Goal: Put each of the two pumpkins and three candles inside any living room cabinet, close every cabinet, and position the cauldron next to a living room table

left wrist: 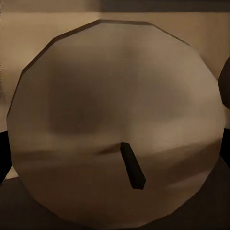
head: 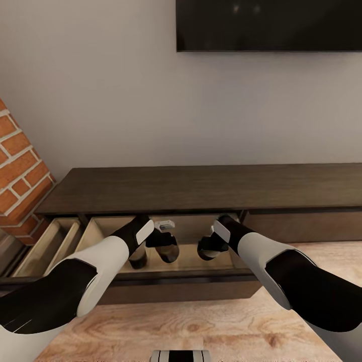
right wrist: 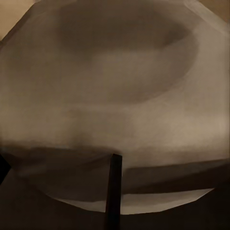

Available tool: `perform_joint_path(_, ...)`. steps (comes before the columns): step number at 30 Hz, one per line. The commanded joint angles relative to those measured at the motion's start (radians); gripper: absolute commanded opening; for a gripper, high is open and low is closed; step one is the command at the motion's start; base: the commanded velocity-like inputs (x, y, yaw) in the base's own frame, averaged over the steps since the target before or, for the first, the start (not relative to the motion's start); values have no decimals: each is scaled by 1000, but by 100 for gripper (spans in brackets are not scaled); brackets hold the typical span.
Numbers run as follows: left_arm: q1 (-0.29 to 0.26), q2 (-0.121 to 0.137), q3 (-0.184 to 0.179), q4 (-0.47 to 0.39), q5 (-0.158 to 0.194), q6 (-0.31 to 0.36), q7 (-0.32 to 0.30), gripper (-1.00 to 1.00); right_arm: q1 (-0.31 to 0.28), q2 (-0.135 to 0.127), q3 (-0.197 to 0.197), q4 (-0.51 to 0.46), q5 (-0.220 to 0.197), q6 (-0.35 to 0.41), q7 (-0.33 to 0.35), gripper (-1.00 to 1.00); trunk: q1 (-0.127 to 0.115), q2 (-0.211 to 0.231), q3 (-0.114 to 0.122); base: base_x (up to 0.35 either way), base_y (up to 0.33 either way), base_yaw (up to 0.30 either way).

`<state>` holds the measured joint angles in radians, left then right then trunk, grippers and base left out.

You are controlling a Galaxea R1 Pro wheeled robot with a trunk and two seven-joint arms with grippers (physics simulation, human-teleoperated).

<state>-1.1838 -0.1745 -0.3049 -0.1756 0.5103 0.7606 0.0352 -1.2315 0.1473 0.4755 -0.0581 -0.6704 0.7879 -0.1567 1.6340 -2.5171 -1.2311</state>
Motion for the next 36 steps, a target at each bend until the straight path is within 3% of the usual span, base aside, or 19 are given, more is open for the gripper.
perform_joint_path(1,0,0,-3,-1,6,-6,4,-100,0,0,4,-2,-11,4,-9,-100,0,0,-2,0,0,0)
perform_joint_path(14,0,0,-3,10,5,-156,3,-100,0,1,5,-2,-11,2,-7,-100,0,0,-18,0,0,0)
perform_joint_path(25,0,0,-3,11,5,-154,3,-100,0,2,4,-2,-9,-7,-7,-100,0,0,-25,0,0,35)
perform_joint_path(30,0,0,-3,11,5,-153,2,-100,8,2,5,-2,-9,-70,-7,-100,0,0,-32,0,0,89)
perform_joint_path(36,0,0,-3,11,5,-153,2,-100,18,2,4,-2,-9,-87,-7,-100,0,0,-41,0,0,91)
